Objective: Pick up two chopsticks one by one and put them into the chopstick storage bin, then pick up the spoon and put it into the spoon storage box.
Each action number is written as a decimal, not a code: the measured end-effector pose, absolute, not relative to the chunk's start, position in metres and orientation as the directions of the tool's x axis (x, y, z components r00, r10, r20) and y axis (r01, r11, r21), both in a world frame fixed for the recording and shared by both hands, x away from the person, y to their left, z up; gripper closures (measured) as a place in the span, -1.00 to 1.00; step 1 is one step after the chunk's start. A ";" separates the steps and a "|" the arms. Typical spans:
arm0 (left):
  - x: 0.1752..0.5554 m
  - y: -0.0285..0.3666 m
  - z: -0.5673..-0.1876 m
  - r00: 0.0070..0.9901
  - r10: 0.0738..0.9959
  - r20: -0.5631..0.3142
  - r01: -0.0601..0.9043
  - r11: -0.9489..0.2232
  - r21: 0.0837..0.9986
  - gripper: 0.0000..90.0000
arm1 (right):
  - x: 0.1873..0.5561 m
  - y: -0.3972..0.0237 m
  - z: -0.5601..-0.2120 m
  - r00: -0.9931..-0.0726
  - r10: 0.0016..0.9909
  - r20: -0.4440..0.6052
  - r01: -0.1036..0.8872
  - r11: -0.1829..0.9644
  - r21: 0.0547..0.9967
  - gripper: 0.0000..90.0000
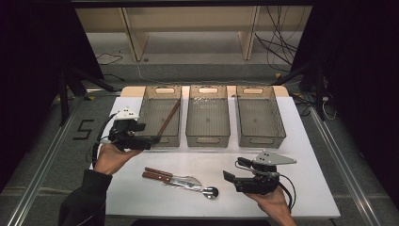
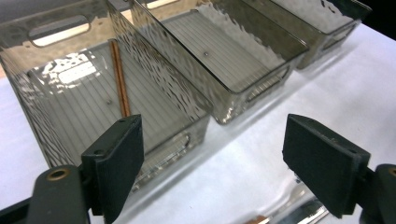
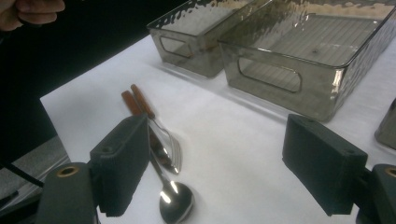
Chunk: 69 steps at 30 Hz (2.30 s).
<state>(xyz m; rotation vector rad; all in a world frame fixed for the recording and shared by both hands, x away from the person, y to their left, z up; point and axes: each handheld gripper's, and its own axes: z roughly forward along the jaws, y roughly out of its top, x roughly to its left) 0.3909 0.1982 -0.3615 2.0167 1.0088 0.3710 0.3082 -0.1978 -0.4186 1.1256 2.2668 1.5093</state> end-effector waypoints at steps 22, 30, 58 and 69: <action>0.340 0.206 -0.403 0.641 0.748 -0.170 0.490 -0.229 0.841 -0.64 | 0.309 -0.175 -0.421 -0.776 0.608 0.167 0.456 0.358 0.815 -0.47; 0.326 0.214 -0.413 0.635 0.748 -0.192 0.482 -0.191 0.855 -0.64 | 0.315 -0.165 -0.428 -0.791 0.587 0.173 0.478 0.415 0.774 -0.47; 0.309 0.220 -0.426 0.623 0.760 -0.185 0.469 -0.173 0.866 -0.65 | 0.317 -0.140 -0.436 -0.835 0.529 0.152 0.462 0.522 0.717 -0.30; 0.306 0.222 -0.429 0.620 0.762 -0.187 0.466 -0.165 0.869 -0.65 | 0.315 -0.109 -0.447 -0.896 0.436 0.084 0.384 0.664 0.642 0.11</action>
